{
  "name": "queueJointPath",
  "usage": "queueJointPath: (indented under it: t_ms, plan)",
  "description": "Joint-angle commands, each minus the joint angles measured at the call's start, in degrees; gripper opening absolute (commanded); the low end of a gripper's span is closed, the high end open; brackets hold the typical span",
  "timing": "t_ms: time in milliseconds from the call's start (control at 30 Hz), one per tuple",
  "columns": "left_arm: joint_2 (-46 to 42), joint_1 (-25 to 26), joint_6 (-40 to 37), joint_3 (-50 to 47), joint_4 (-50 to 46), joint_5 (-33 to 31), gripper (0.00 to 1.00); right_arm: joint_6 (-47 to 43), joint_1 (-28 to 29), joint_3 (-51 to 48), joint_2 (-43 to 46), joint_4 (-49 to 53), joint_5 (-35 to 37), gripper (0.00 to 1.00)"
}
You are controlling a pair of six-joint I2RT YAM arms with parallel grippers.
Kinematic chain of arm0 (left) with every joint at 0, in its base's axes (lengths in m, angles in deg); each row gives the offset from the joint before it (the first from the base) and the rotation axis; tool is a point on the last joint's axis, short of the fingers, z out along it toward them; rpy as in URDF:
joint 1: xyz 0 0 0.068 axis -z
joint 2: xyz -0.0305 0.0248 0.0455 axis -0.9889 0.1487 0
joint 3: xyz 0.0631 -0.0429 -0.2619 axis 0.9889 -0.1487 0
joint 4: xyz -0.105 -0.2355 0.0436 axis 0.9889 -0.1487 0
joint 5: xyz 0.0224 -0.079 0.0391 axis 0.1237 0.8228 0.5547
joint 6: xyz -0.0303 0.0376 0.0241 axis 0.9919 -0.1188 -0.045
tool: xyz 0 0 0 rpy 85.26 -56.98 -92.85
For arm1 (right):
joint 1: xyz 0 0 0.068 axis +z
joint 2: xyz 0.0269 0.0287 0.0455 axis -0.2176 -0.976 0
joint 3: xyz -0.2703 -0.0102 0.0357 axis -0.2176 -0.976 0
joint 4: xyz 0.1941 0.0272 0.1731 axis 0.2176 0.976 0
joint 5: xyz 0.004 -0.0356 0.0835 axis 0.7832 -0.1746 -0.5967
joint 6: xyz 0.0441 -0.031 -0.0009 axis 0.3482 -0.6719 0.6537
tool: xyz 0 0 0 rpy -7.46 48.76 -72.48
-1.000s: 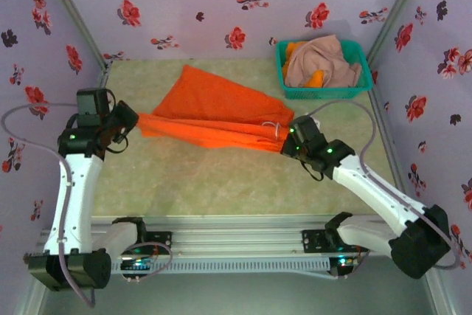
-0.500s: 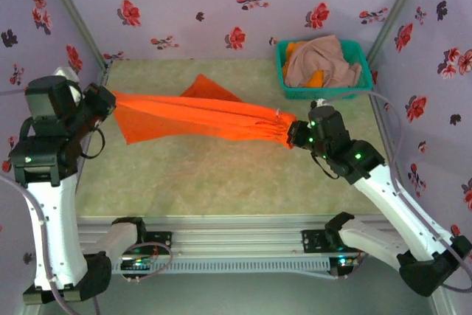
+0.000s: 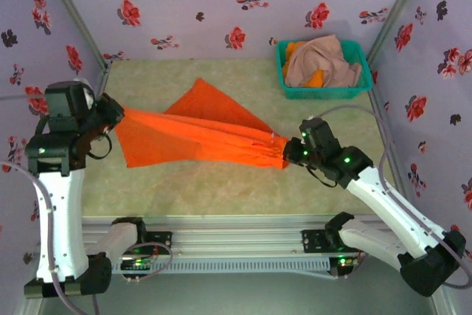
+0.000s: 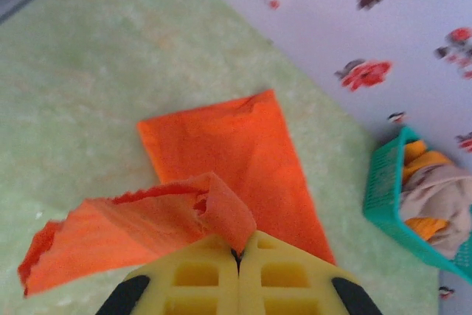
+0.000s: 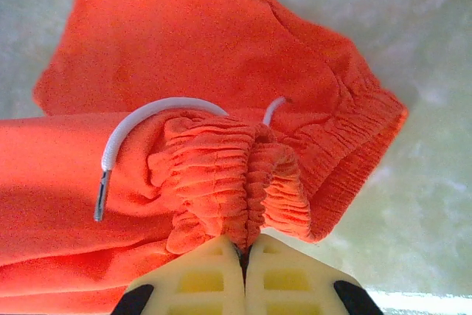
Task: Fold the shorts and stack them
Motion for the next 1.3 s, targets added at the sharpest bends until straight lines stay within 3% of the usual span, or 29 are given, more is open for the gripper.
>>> queueJointPath:
  t_ms: [0, 267, 600, 767, 900, 1000, 1067, 1267]
  plan:
    - [0.4, -0.4, -0.9, -3.4, 5.9, -1.2, 0.00, 4.1, 0.4, -1.4, -0.1, -0.5, -0.9, 0.00]
    - [11.8, 0.7, 0.1, 0.0, 14.2, -1.0, 0.00, 13.9, 0.4, -1.4, 0.7, -5.3, 5.8, 0.00]
    - [33.4, 8.4, -1.5, 11.9, 16.4, -2.0, 0.00, 30.3, 0.3, -10.6, 4.1, -9.6, 8.4, 0.00]
    - [35.1, 9.4, -1.8, 10.5, 18.1, -2.7, 0.00, 27.1, 0.3, -10.6, 3.4, -6.8, 10.2, 0.00]
    - [31.0, 9.4, -3.4, 6.1, 18.5, -5.0, 0.00, 19.9, 0.3, -9.0, -1.6, -5.3, 3.9, 0.00]
    - [25.8, 9.2, -4.5, 0.5, 18.5, -7.4, 0.00, 10.3, 1.1, -6.3, -7.8, -1.2, -2.2, 0.16]
    - [20.8, 9.0, -4.8, -4.9, 18.5, -8.7, 0.00, 4.5, 3.5, -4.3, -9.8, 2.5, -1.6, 0.30]
    - [4.7, 8.3, -4.2, -18.5, 15.5, -14.4, 0.00, -2.0, 4.9, -1.8, -3.9, 2.0, 0.4, 0.60]
